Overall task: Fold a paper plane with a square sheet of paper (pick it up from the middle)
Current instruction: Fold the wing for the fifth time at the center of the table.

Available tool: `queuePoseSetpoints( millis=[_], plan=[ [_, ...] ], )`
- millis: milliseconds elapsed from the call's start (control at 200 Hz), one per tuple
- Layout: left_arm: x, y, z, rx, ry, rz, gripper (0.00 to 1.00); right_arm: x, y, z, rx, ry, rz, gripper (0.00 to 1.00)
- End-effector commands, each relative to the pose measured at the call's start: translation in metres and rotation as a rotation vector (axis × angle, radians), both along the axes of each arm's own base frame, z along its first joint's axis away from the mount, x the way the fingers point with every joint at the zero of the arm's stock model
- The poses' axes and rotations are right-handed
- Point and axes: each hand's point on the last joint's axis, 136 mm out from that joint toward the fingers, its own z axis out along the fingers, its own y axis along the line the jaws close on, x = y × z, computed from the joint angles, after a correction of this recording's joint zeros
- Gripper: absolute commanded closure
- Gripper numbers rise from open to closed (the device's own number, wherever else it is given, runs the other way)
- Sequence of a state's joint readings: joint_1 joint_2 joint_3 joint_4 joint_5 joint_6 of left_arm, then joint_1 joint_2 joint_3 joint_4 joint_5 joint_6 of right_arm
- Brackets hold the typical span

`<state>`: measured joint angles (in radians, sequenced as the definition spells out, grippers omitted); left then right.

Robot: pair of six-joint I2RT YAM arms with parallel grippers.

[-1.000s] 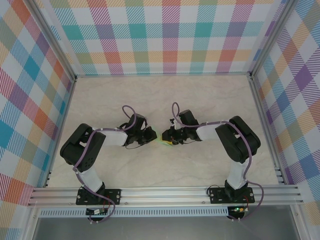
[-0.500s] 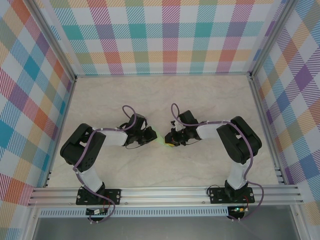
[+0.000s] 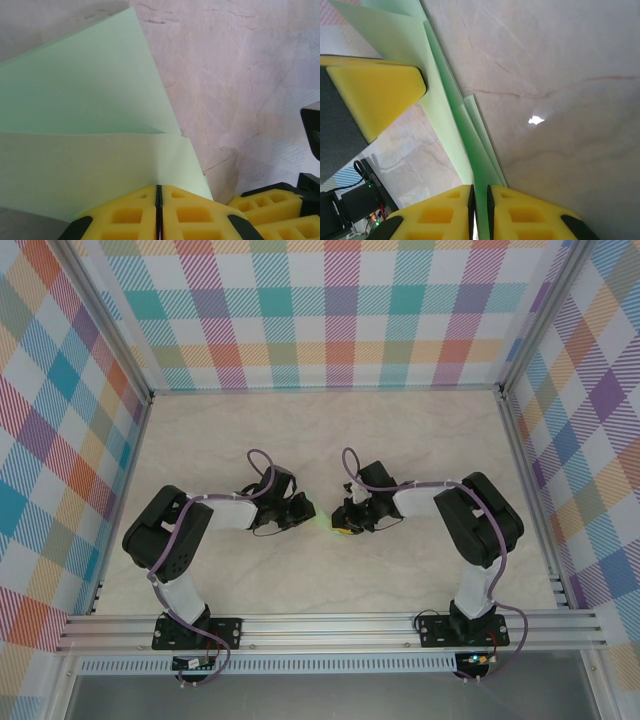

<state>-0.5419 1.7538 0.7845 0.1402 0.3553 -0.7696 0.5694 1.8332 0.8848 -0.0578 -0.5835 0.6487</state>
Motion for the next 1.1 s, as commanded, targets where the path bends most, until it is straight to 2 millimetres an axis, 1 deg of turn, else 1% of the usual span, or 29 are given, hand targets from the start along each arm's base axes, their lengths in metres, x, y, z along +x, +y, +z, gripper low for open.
queuePoseSetpoints(
  millis=[0,110,165,310,430,510,670,770,880,985,1095],
  plan=[
    [-0.009,0.014,-0.025,0.09,0.071,0.028,0.9,-0.008,-0.01,0.009,-0.031,-0.005,0.026,0.82],
    [-0.009,0.014,-0.027,0.095,0.077,0.029,0.91,-0.014,-0.014,0.004,-0.043,0.013,0.031,0.83],
    [-0.009,0.014,-0.027,0.096,0.08,0.029,0.91,-0.015,-0.016,0.001,-0.053,0.018,0.028,0.85],
    [-0.01,0.015,-0.028,0.1,0.086,0.029,0.91,-0.018,-0.025,-0.014,-0.116,0.043,0.015,0.89],
    [-0.01,0.015,-0.029,0.104,0.091,0.027,0.91,-0.019,-0.032,-0.023,-0.169,0.057,0.005,0.89],
    [-0.01,0.015,-0.029,0.104,0.09,0.027,0.91,-0.016,-0.031,-0.016,-0.165,0.036,0.003,0.87],
    [-0.011,0.015,-0.032,0.109,0.104,0.028,0.91,-0.004,-0.032,0.019,-0.161,-0.065,-0.017,0.79],
    [-0.011,0.015,-0.033,0.112,0.11,0.029,0.91,0.0,-0.035,0.032,-0.181,-0.115,-0.024,0.77],
    [-0.011,0.014,-0.034,0.111,0.115,0.029,0.91,-0.005,-0.025,0.035,-0.206,-0.142,0.023,0.77],
    [-0.011,0.015,-0.035,0.115,0.12,0.03,0.91,-0.011,-0.004,0.037,-0.218,-0.165,0.091,0.79],
    [-0.011,0.015,-0.034,0.121,0.123,0.031,0.92,-0.012,0.016,0.031,-0.243,-0.17,0.15,0.81]
  ],
)
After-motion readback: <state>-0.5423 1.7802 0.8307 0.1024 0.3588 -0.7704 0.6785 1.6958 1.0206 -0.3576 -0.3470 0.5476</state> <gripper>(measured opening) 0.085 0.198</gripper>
